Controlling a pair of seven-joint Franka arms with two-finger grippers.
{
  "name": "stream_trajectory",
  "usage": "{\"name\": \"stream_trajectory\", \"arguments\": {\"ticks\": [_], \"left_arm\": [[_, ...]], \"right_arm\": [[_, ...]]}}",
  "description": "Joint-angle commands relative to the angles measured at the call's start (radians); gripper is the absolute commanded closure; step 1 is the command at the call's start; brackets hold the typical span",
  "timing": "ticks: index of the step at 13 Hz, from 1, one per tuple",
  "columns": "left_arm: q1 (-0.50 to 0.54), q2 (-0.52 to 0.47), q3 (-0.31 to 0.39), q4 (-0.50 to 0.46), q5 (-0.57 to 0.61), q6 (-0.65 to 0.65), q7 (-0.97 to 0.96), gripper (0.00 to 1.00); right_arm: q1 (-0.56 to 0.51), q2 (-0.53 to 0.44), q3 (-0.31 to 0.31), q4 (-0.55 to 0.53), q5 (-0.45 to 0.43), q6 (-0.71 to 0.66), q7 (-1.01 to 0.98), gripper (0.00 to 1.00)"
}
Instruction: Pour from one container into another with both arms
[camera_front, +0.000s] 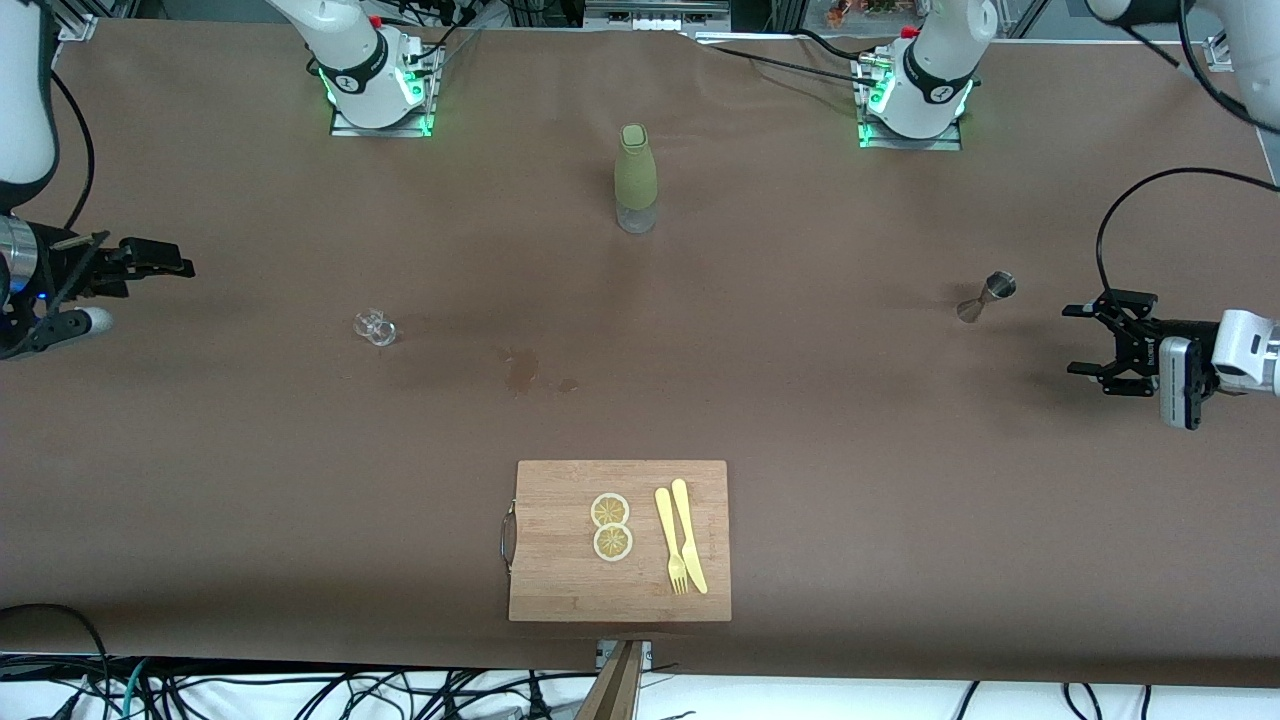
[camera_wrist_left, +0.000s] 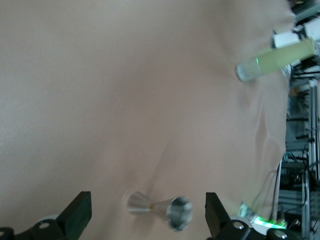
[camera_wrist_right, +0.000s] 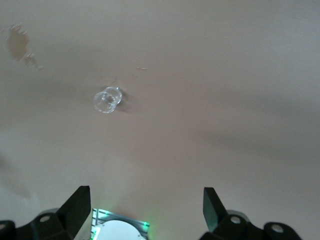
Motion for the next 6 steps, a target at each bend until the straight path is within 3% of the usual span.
{"name": "stream_trajectory", "arguments": {"ticks": [1,3,6], "left_arm": [[-0.013,-0.122,-0.089,-0.024,0.119,0.022,-0.239,0.0],[-0.036,-0.154,-0.123,0.005,0.193,0.022,-0.275,0.0],[-0.051,-0.174,-0.129,0.034,0.264,0.09,-0.27,0.0]], "right_arm": [[-0.003,-0.04,0.043,0.017,-0.056,0.003,0.17,0.0],[0.001,-0.092,0.042,0.018,-0.053,0.054,0.177,0.0],[0.009,-0.123,0.017,0.05,-0.027,-0.009,0.232,0.0]]}}
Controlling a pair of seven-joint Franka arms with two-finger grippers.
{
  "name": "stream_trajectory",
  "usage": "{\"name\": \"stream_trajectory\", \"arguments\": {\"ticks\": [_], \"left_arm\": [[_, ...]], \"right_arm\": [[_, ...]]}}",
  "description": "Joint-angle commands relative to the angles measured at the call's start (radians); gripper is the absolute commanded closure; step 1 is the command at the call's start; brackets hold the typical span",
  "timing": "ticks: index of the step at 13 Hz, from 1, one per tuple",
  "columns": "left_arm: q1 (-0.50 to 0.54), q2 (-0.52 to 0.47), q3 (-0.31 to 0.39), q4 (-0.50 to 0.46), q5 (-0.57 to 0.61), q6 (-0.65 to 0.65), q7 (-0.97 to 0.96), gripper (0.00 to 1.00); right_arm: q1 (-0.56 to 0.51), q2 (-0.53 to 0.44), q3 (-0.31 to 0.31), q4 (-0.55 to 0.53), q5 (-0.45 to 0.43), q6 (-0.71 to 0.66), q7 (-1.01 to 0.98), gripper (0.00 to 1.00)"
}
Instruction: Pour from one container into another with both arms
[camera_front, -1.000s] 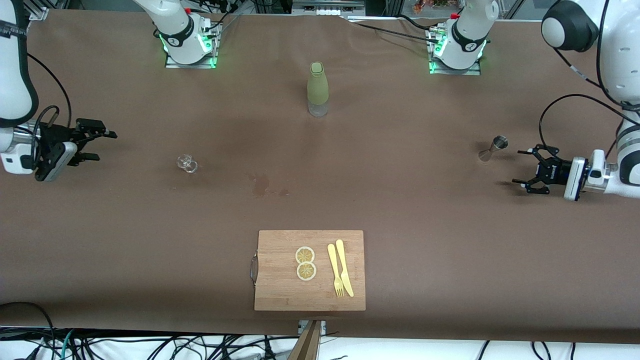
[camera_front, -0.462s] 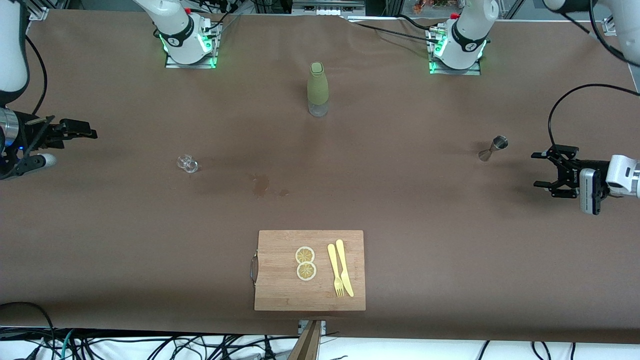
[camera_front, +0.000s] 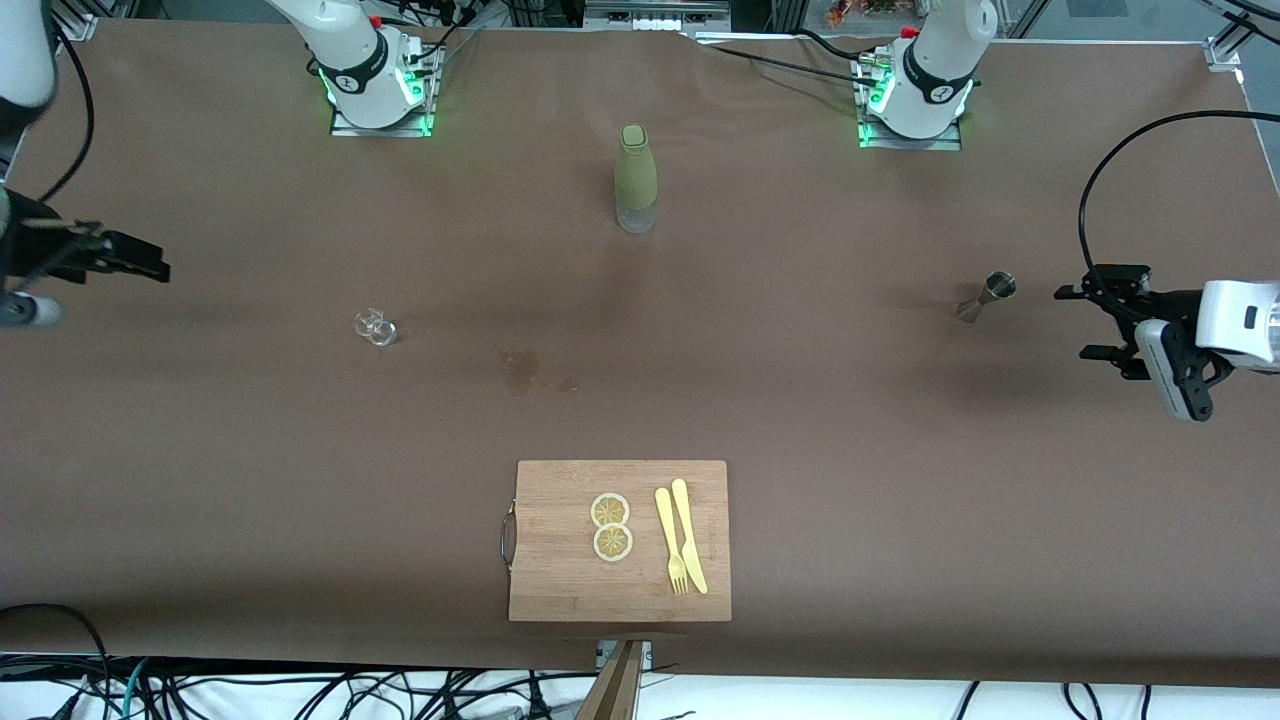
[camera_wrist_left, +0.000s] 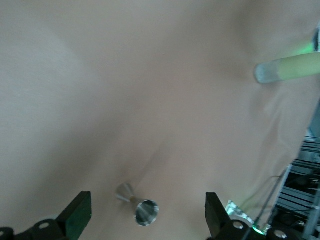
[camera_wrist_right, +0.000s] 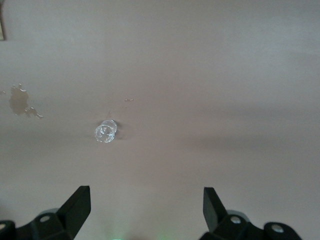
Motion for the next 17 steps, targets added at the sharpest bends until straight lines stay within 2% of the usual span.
{"name": "stream_trajectory", "arguments": {"ticks": [1,2,4,6,7,10,12,14,17], "left_arm": [[-0.008,-0.02,-0.026,0.019,0.114,0.094,-0.012,0.0],[-0.01,-0.049,-0.052,0.017,0.154,0.124,-0.038,0.0],[-0.016,-0.101,-0.081,0.017,0.202,0.116,-0.305,0.0],[-0.019,-0.136,-0.127,0.017,0.218,0.083,-0.572,0.0],[-0.036,-0.17,-0.136,0.017,0.243,0.078,-0.663,0.0],[-0.047,-0.224,-0.167,0.02,0.277,-0.014,-0.908,0.0],[-0.054,-0.242,-0.172,0.032,0.279,-0.075,-0.996,0.0],[-0.054,-0.238,-0.166,0.092,0.296,-0.128,-0.997,0.0],[-0.053,-0.239,-0.167,0.094,0.313,-0.16,-1.0,0.0]], "right_arm": [[0.002,-0.025,-0.021,0.018,0.04,-0.032,0.053,0.0],[0.001,-0.033,-0.026,0.018,0.05,-0.02,0.054,0.0],[0.001,-0.034,-0.026,0.01,0.05,0.038,0.056,0.0],[0.001,-0.045,-0.029,-0.027,0.039,0.061,0.071,0.0],[0.004,-0.052,-0.02,-0.024,0.019,0.049,0.071,0.0],[0.005,-0.045,-0.01,-0.028,0.033,0.081,0.074,0.0],[0.005,-0.042,-0.006,-0.036,0.033,0.072,0.064,0.0],[0.005,-0.034,-0.001,-0.036,0.033,0.074,0.057,0.0],[0.005,-0.042,0.031,-0.039,0.025,0.066,0.062,0.0]]}}
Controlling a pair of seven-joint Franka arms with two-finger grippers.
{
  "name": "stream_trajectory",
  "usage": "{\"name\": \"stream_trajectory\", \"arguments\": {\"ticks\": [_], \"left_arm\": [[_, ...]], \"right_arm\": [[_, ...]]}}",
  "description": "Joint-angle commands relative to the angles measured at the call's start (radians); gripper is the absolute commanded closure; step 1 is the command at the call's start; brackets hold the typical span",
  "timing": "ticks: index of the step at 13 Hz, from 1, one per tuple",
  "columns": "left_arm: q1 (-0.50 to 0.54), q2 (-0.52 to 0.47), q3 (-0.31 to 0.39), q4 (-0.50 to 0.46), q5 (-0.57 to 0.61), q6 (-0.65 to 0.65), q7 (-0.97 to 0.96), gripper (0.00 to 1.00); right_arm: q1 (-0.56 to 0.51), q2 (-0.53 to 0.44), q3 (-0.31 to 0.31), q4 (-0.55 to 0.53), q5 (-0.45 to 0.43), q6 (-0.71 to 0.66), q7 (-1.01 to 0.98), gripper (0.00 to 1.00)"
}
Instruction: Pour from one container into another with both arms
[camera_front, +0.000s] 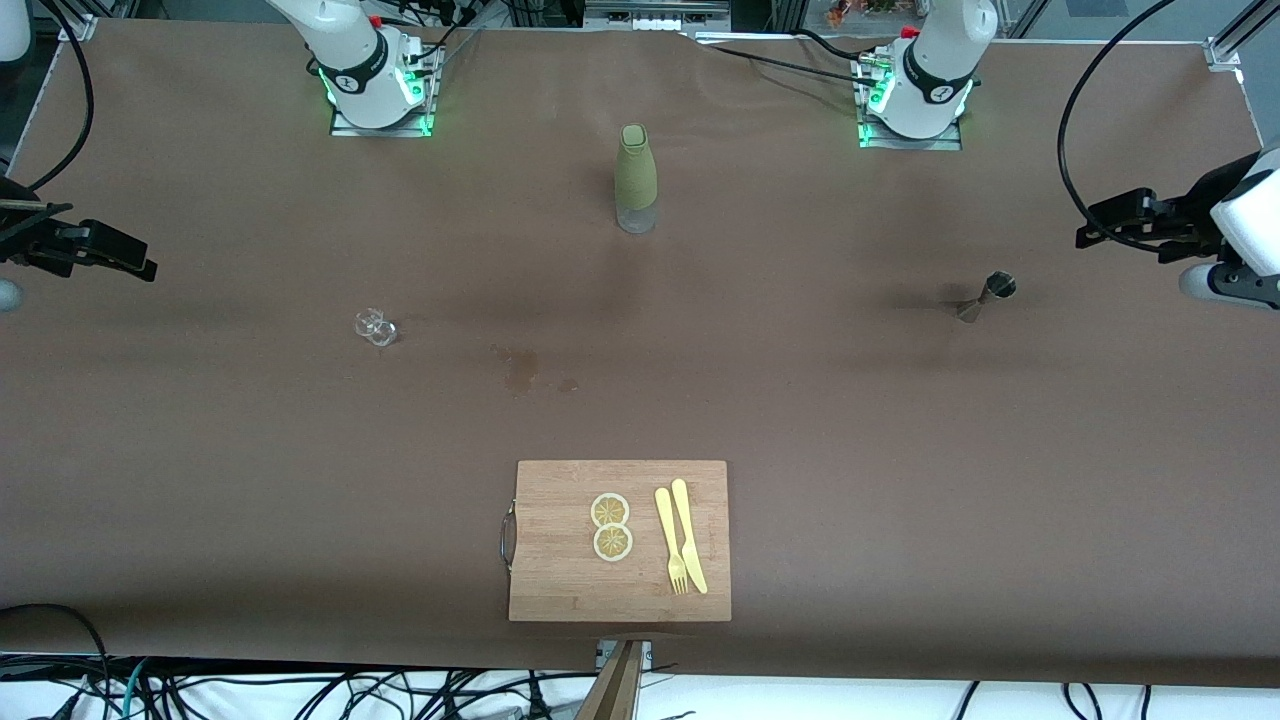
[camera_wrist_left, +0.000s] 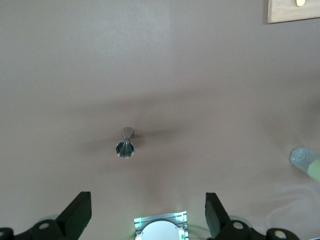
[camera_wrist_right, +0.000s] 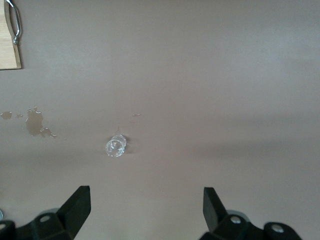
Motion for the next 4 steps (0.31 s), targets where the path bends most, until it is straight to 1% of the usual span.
{"name": "stream_trajectory", "arguments": {"ticks": [1,4], "left_arm": [[-0.003,0.009,-0.001,0.024,0.039,-0.025,-0.021,0.0],[-0.006,0.015,-0.001,0.032,0.036,-0.025,-0.022,0.0]], "right_arm": [[0.001,-0.017,0.025,-0.014,-0.003,0.0,0.002,0.0],[-0.001,-0.016,0.027,-0.011,-0.01,0.009,0.001,0.0]]}}
